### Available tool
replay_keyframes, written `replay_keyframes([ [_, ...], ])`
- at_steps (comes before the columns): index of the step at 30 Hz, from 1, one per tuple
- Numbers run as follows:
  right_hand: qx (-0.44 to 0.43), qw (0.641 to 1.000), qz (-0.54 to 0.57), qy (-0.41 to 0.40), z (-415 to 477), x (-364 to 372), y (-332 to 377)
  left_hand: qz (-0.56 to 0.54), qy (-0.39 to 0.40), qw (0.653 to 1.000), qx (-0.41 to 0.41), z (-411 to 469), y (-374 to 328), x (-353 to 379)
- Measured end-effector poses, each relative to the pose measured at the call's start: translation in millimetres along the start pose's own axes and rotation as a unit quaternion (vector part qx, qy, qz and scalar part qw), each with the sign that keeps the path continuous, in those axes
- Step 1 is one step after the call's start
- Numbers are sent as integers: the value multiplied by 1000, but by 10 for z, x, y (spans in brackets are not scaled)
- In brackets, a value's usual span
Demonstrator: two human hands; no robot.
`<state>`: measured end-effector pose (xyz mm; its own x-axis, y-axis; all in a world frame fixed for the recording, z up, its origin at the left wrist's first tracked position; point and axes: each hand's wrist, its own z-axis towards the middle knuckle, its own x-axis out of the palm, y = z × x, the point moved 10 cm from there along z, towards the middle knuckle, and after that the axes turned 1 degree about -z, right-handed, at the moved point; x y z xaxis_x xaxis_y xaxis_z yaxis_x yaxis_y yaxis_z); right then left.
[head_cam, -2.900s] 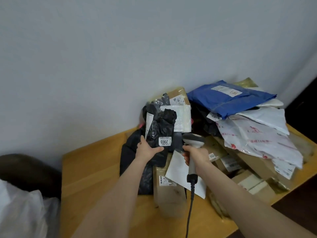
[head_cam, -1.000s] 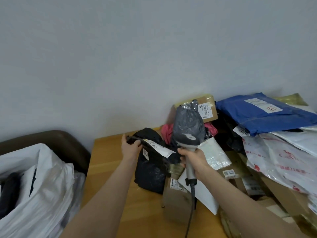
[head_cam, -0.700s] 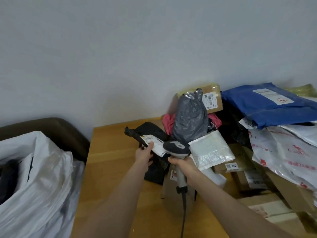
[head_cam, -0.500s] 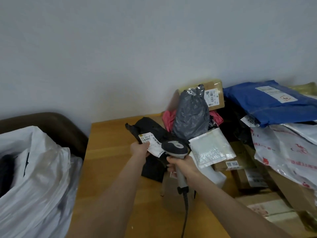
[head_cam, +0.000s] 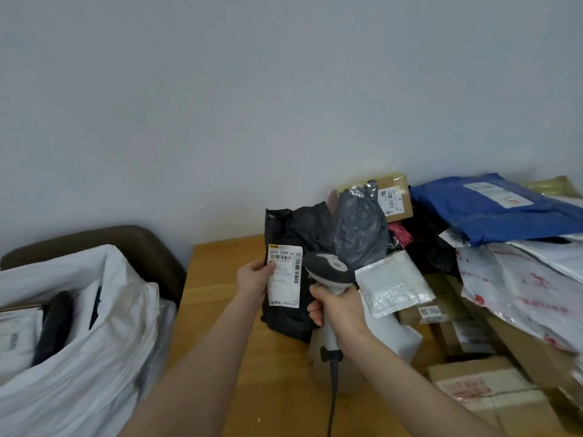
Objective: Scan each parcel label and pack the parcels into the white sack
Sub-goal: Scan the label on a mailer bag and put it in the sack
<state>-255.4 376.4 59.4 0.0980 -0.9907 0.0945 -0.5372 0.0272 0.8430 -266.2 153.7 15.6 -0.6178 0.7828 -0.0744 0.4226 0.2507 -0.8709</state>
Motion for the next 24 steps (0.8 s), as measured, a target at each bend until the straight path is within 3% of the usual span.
replay_keyframes([
  [24, 25, 999, -34, 17, -592, -105, -101, -14, -19, 1000, -9, -371, 101, 49],
])
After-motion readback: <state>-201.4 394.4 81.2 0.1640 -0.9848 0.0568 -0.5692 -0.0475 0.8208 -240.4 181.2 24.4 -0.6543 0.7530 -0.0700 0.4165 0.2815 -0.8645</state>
